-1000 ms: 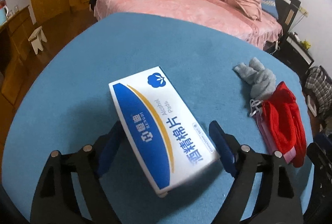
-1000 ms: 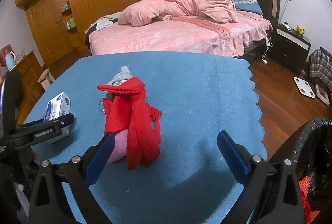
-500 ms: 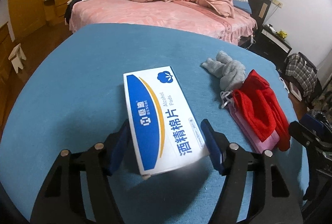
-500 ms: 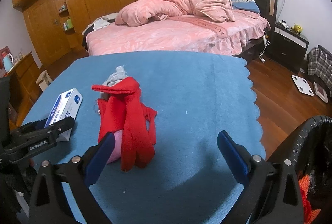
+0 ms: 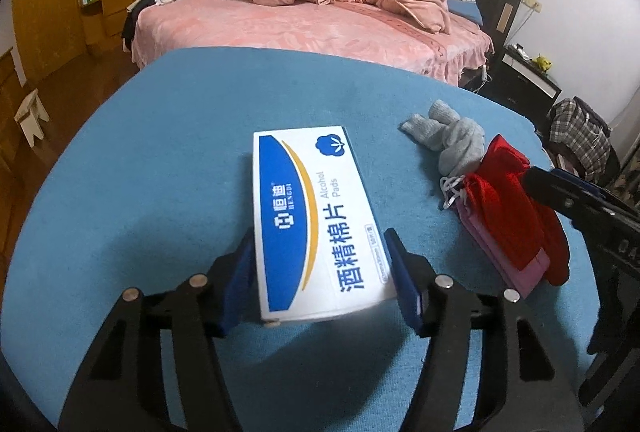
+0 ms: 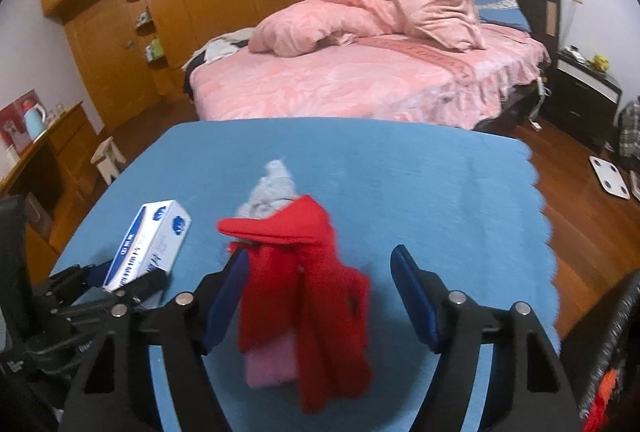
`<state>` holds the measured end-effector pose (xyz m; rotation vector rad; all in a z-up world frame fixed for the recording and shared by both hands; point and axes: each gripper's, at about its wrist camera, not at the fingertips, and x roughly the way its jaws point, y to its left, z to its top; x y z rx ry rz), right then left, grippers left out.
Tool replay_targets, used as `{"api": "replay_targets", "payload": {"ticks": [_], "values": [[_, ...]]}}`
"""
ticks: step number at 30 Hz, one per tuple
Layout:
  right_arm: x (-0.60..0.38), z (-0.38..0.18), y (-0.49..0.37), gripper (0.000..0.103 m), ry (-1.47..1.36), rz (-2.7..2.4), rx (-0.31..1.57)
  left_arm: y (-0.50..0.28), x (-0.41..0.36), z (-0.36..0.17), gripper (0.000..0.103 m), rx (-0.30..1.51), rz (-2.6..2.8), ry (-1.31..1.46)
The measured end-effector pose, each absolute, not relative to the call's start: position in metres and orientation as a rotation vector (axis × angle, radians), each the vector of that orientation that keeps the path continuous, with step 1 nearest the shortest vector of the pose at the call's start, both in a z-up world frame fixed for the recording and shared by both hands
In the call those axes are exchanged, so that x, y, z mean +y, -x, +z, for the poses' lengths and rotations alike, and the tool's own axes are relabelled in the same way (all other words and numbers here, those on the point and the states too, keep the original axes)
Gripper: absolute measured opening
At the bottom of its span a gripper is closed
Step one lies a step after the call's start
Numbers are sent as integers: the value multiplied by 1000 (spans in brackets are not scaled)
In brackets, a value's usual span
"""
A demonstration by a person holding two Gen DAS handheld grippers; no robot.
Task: Collect trash
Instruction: 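Grasp the red cloth with the right tool while the left holds the box, then carry the box and red cloth toward the bin with both tools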
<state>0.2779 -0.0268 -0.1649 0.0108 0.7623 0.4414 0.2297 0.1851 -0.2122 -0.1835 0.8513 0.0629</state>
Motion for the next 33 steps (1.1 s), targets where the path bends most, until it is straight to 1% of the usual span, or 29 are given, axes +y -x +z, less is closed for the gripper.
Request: {"api": "replay_targets", "payload": {"ticks": [1, 2, 3, 4, 6, 7, 15, 24, 33], "values": [[-23, -167, -281, 70, -5, 447, 773, -230, 185, -212, 60, 851, 61, 187], [-21, -170, -284, 64, -8, 454, 792, -230, 186, -212, 61, 851, 61, 188], [-20, -172, -287, 53, -14, 459, 810, -230, 186, -212, 61, 851, 60, 188], [-19, -173, -288, 44, -16, 467, 821, -230, 186, -212, 61, 851, 60, 188], [-18, -175, -288, 12, -13, 499, 839, -230, 186, -212, 61, 851, 60, 190], [-20, -173, -285, 9, -17, 520, 838, -230, 187, -213, 61, 851, 59, 192], [-50, -141, -253, 8, -80, 530, 744, -221, 180, -202, 59, 822, 41, 214], [-78, -129, -228, 8, -133, 513, 734, -198, 155, -179, 58, 780, -4, 190], [-105, -104, -204, 8, -147, 490, 674, -181, 119, -147, 58, 738, -50, 156]]}}
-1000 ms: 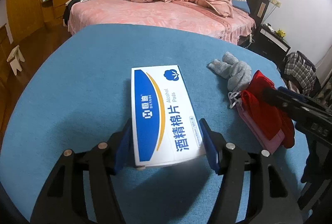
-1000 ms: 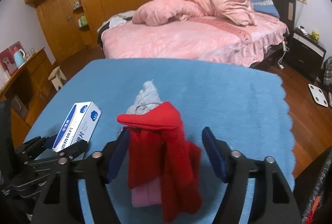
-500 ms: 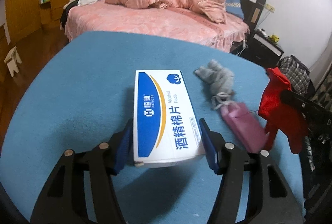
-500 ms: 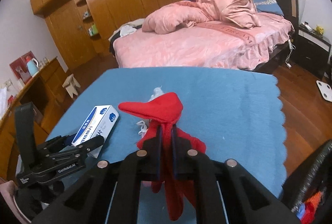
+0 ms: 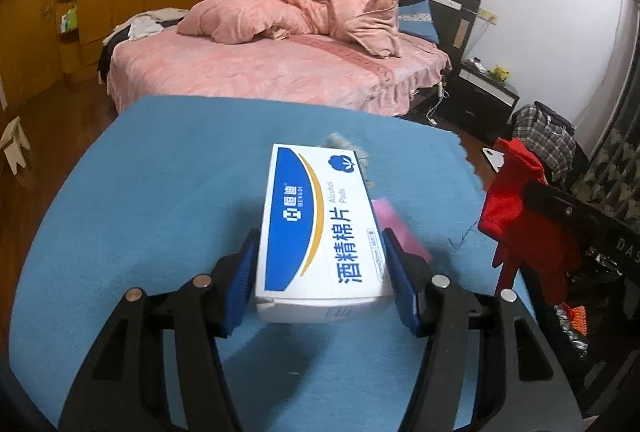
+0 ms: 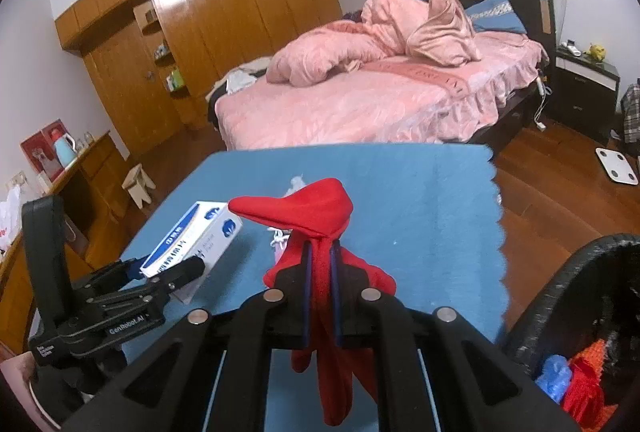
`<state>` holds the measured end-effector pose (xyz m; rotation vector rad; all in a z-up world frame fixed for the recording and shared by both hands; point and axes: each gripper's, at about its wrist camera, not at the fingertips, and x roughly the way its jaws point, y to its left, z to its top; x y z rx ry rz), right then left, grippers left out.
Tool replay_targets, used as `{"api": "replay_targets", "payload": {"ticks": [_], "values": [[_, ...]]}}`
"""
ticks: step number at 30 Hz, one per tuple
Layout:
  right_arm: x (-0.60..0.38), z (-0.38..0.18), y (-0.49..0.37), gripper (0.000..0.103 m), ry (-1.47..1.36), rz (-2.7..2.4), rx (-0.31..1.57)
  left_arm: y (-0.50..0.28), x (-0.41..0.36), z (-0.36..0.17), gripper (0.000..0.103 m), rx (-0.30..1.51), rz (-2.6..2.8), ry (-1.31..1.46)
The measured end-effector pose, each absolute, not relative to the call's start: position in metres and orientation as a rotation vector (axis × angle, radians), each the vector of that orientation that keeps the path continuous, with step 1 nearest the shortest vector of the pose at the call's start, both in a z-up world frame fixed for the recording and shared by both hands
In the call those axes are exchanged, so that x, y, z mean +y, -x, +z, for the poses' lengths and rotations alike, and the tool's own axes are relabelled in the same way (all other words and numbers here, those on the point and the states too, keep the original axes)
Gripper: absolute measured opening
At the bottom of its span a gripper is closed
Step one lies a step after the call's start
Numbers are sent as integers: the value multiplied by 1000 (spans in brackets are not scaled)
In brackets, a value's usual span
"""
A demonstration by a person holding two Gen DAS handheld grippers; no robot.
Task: Collect trash
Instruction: 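Carry the box and red cloth toward the bin with both tools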
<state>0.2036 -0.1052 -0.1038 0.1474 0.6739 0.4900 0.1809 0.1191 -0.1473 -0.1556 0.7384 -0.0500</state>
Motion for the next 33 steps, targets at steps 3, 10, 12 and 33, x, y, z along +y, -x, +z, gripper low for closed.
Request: {"api": "replay_targets", "payload": {"ticks": [3, 10, 12, 33], "values": [[-118, -93, -194, 8, -149, 474, 649, -176, 110, -138, 57, 723, -64, 145], [-145, -71, -173, 8, -146, 436, 600, -164, 82, -111, 57, 669, -105, 124], [-152, -66, -166, 8, -140, 424, 588, -160, 73, -104, 57, 656, -125, 120], [-317, -69, -107, 8, -179, 65, 572, -161, -115, -88, 57, 624, -516, 12]]}}
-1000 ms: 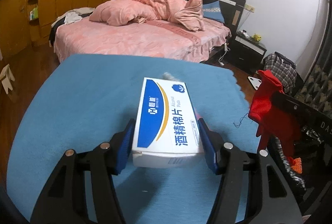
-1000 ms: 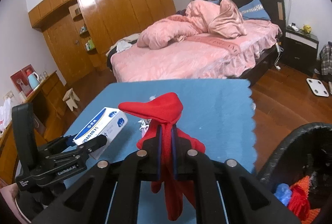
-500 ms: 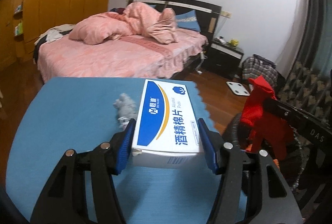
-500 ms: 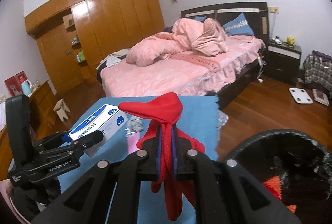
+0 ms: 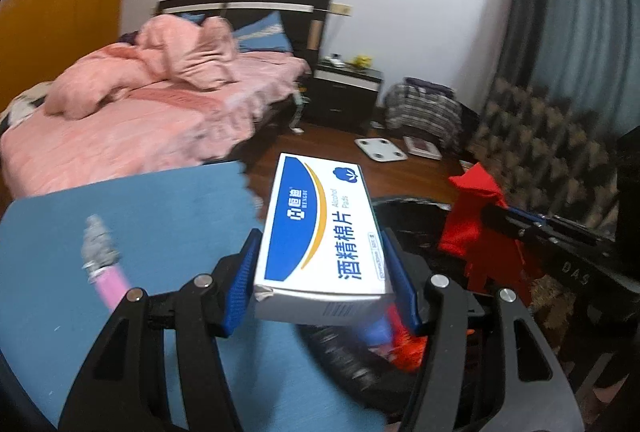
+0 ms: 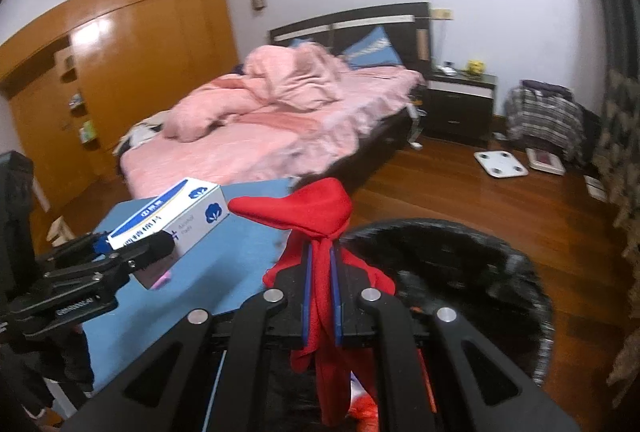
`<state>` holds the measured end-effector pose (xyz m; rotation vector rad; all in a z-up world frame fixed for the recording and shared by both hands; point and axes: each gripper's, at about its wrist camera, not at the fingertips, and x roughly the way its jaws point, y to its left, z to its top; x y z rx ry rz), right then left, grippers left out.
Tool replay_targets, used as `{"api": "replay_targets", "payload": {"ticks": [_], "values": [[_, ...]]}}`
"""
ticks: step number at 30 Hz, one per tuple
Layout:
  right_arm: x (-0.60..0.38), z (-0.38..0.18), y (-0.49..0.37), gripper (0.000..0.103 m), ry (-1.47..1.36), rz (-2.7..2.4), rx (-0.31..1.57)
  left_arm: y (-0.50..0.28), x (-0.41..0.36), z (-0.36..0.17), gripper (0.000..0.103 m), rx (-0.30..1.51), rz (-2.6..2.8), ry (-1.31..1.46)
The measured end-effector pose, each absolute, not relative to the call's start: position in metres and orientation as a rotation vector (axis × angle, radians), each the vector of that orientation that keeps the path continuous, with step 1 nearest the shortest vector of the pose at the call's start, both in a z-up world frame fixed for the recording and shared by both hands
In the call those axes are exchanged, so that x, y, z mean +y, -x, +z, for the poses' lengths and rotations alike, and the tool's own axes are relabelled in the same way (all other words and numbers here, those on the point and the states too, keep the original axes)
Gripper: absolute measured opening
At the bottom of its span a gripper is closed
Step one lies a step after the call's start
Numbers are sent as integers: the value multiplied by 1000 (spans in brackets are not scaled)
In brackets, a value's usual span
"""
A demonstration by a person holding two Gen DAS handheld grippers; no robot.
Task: Collect trash
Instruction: 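Carry the box and red cloth toward the bin with both tools, then open both tools over the bin, dropping the box and red cloth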
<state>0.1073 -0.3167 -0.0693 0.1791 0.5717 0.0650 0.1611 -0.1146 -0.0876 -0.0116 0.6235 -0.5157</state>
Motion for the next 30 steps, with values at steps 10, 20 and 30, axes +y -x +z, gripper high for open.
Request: {"api": "replay_targets", "payload": {"ticks": [10, 20, 30], "values": [[-374, -91, -87, 54, -200, -99, 592, -162, -156, -101, 80, 641, -634, 15], [-338, -84, -91, 98, -186, -23, 558, -150, -67, -101, 92, 612, -412, 14], [-219, -87, -138, 98, -145, 201, 588, -137, 63, -117, 92, 617, -137, 41]]}}
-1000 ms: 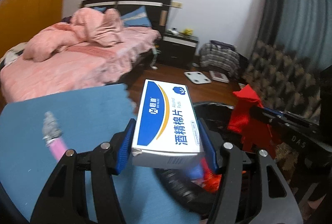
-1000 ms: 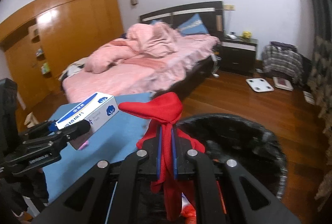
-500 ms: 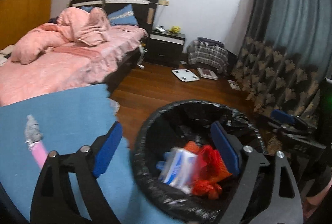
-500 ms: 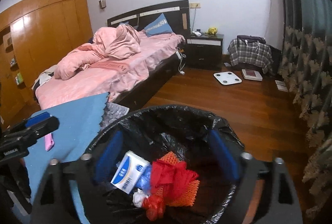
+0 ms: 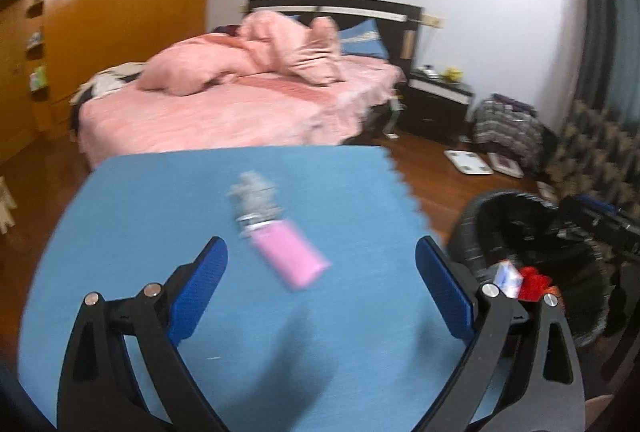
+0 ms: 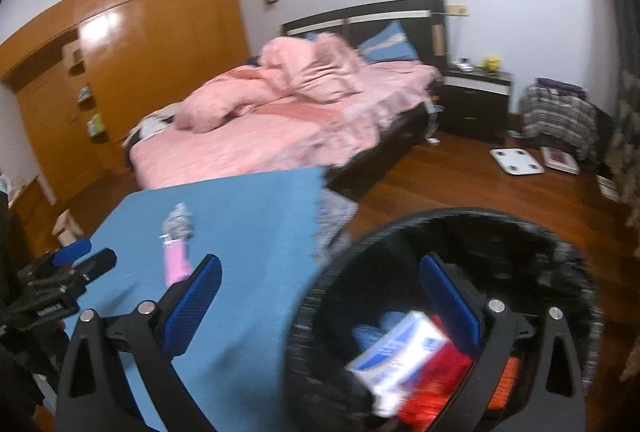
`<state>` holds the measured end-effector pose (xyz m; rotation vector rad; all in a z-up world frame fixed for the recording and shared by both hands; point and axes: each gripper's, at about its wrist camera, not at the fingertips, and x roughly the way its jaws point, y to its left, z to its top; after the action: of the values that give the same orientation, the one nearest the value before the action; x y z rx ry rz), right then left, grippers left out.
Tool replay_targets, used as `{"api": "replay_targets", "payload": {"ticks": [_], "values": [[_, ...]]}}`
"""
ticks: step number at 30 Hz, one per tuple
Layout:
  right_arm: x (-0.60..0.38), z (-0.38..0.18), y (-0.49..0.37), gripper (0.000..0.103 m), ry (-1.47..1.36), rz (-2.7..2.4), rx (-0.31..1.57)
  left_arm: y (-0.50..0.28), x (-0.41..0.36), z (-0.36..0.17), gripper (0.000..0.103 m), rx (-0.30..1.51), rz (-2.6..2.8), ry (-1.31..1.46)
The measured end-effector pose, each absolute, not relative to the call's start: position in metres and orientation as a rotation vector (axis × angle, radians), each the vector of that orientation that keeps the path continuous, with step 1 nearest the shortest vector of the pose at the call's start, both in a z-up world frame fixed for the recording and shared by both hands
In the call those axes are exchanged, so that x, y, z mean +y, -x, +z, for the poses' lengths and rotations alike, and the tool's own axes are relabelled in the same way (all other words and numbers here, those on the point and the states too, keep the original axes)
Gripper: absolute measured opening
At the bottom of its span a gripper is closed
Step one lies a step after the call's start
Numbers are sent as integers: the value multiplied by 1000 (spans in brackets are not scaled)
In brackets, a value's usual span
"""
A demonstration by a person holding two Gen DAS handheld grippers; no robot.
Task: Collect trash
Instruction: 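Open both tools over the bin, dropping the box and red cloth, then reach the right tool to the pink bag and close on it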
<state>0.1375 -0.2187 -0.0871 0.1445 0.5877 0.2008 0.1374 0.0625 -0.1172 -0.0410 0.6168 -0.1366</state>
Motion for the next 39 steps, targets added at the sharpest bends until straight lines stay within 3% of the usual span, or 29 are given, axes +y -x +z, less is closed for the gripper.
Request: {"api": "replay_targets", "payload": {"ticks": [13, 29, 35, 37, 39], "values": [[-75, -130, -205, 97, -20, 364, 691, -151, 163, -159, 92, 704, 42, 99], [-31, -178, -232, 94, 25, 392, 813, -184, 199, -186, 92, 765, 119, 112], [-21, -186, -239, 80, 35, 412, 848, -187, 200, -194, 92, 799, 120, 116], [-18, -190, -240, 71, 39, 421, 867, -189, 200, -196, 92, 805, 121, 119], [-17, -191, -241, 57, 44, 419, 869, -189, 202, -197, 92, 810, 125, 127]]}}
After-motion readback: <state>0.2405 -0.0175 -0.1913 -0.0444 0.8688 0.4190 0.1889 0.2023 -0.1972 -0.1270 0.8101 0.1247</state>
